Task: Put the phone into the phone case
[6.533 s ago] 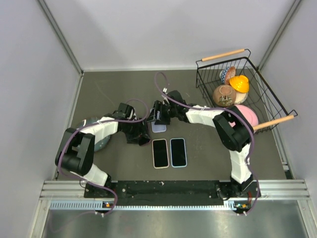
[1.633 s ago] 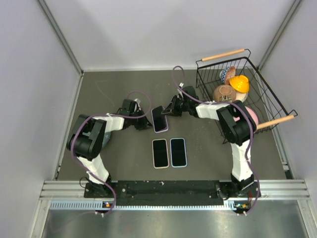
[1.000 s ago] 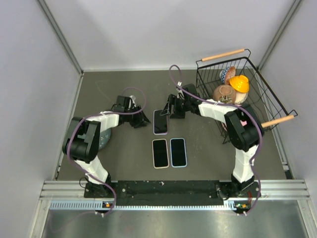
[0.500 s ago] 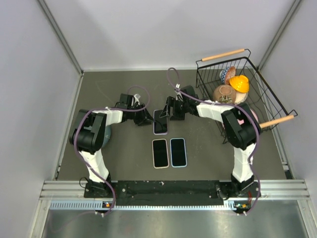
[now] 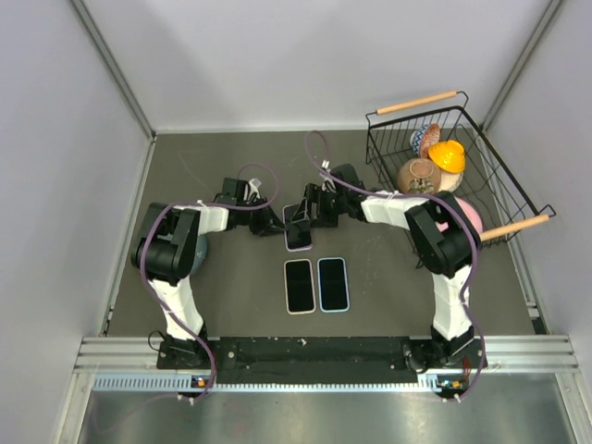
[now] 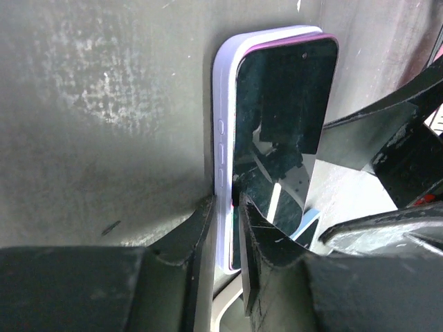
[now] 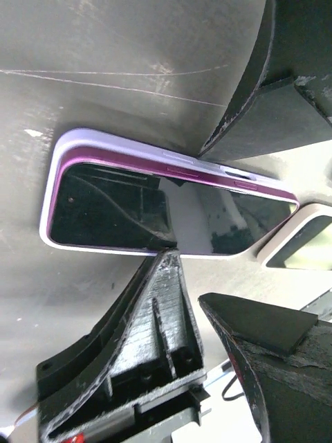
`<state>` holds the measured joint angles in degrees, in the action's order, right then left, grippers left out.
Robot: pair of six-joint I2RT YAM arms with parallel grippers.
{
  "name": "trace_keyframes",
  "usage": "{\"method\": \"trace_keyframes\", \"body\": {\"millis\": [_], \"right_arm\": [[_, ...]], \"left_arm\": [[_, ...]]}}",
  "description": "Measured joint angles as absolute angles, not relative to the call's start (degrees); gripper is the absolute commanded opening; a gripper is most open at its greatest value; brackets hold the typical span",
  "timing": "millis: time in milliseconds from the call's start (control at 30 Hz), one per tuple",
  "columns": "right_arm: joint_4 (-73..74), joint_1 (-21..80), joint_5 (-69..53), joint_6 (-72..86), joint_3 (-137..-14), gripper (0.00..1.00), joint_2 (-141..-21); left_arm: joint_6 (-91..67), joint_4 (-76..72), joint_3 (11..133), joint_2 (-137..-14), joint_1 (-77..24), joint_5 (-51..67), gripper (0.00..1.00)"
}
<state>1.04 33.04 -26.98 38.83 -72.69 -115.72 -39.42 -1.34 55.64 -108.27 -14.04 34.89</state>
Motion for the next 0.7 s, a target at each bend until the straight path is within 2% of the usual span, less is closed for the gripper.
{"method": "trace_keyframes", "body": {"millis": [567, 667, 700], "right_arm": [[-19.8, 30.7, -39.0, 51.2, -68.2, 0.70, -117.1], [-20.2, 30.7, -39.3, 51.1, -68.1, 0.66, -117.1], [-20.0, 30.7, -39.2, 51.0, -68.1, 0.62, -117.1]], "left_arm": [[-42.8, -7.3, 51.0, -107.3, -12.0, 38.6, 0.17], [-42.8, -7.1, 51.0, -107.3, -12.1, 38.8, 0.17], [-42.8, -6.9, 51.0, -107.3, -12.1, 38.9, 0.17]]}}
